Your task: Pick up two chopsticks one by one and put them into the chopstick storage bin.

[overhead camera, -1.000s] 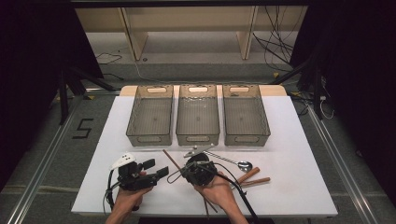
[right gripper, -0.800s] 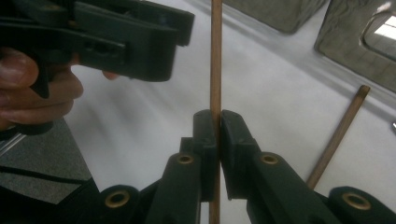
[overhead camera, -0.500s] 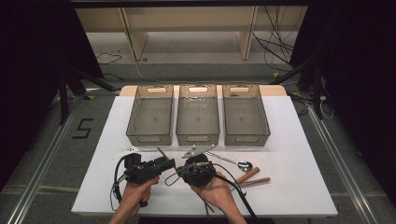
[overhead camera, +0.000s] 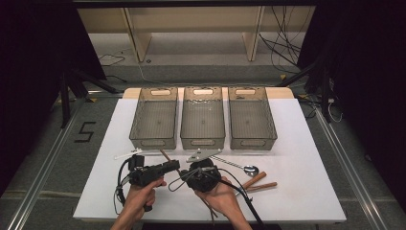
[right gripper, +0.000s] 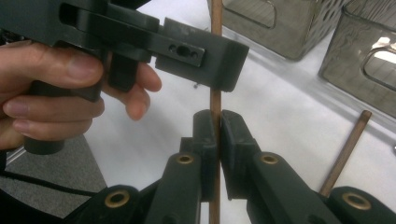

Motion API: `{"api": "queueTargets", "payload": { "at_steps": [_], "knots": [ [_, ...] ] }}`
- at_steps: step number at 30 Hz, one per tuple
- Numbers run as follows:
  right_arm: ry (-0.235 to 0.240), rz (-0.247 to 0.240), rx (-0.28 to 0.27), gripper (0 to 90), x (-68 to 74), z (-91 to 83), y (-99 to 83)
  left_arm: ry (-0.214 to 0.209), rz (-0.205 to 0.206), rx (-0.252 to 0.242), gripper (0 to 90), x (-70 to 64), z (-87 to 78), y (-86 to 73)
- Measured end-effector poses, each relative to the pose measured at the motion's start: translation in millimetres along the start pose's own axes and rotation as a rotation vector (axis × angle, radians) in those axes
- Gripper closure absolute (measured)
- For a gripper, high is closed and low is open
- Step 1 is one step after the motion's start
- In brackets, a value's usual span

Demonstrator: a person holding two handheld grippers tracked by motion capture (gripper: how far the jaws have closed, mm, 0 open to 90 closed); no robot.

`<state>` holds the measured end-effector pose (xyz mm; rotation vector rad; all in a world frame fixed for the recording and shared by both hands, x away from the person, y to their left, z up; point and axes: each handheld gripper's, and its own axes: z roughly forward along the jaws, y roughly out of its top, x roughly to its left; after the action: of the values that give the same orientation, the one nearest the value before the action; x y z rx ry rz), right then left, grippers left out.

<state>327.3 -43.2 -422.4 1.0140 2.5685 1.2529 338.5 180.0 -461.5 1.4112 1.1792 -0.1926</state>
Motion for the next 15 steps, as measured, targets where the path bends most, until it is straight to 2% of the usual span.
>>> {"api": "queueTargets", "payload": {
  "at_steps": [5,7,8,9,10,14,15],
  "knots": [
    [-0.003,-0.004,-0.012,85.7,-0.3,-1.1,0.7,-0.023,-0.015,-0.003,74.4,1.2,0.2,0.1],
    [0.0,-0.004,-0.013,85.7,-0.4,-0.9,0.4,-0.047,-0.025,0.001,77.6,1.6,-0.4,1.2],
    [0.002,-0.003,-0.014,85.6,-0.4,-0.8,0.4,-0.073,-0.038,0.001,79.4,1.8,-0.4,2.2],
    [0.006,-0.004,-0.016,85.6,-0.1,-0.6,0.3,-0.073,-0.038,0.001,81.5,1.8,-0.4,2.2],
    [0.005,-0.003,-0.02,85.5,0.6,-0.3,0.2,-0.09,-0.039,0.004,82.7,1.4,-1.6,4.1],
    [0.003,-0.013,-0.037,85.1,2.5,-1.8,0.1,-0.105,-0.035,0.007,84.0,-0.2,-3.5,5.5],
    [0.009,-0.015,-0.036,83.9,2.5,-4.0,0.7,-0.106,-0.012,0.014,84.1,-3.6,-4.1,7.2]
  ]
}}
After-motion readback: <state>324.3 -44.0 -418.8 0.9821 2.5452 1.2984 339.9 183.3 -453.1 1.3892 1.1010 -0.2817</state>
